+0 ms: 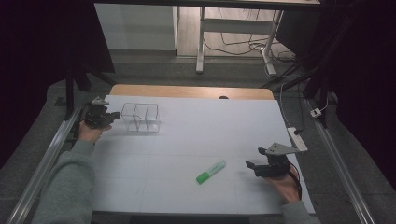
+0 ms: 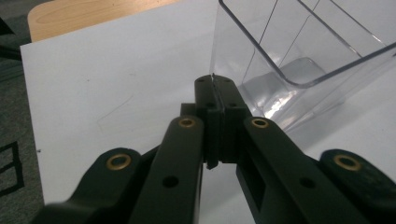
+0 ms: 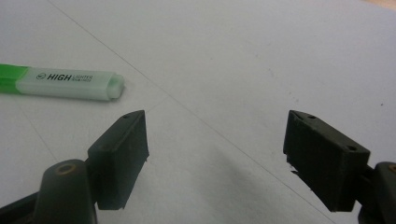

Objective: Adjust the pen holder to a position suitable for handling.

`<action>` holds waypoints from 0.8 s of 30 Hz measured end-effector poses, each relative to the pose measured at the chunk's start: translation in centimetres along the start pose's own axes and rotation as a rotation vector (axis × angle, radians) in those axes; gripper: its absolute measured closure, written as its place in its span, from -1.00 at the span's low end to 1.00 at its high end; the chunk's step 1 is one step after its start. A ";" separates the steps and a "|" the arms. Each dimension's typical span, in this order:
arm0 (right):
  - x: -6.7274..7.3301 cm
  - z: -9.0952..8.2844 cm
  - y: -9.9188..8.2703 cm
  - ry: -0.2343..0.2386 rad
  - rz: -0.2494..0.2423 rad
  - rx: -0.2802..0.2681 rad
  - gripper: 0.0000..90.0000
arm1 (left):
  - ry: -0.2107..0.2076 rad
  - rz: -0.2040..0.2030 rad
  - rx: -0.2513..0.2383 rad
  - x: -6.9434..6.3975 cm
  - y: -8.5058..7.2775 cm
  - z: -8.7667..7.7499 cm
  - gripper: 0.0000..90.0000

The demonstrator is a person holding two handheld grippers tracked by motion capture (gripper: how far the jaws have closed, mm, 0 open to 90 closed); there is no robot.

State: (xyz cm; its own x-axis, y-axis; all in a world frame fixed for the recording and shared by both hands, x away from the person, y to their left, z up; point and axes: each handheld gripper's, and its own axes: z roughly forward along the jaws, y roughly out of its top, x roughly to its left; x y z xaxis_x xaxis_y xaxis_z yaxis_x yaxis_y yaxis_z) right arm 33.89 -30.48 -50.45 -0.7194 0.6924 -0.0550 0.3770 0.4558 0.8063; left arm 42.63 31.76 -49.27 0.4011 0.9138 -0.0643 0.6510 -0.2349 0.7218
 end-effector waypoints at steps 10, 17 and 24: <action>0.0 0.0 0.0 0.002 0.000 0.002 -0.54 | -0.004 -0.001 0.025 0.2 0.2 1.0 0.98; 0.0 0.0 0.0 0.001 -0.001 0.004 -0.54 | -0.006 0.014 0.032 -0.3 0.5 1.5 0.98; 0.0 0.1 0.0 0.005 -0.004 0.012 -0.53 | -0.018 0.024 0.035 -0.5 0.6 1.7 0.98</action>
State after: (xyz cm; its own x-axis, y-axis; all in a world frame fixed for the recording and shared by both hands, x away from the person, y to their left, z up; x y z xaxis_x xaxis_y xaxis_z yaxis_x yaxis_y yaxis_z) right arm 33.96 -30.44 -50.54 -0.7237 0.6878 -0.0555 0.3809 0.4653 0.7990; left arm 43.85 30.62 -49.98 0.4287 0.9014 -0.0599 0.6626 -0.2687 0.6991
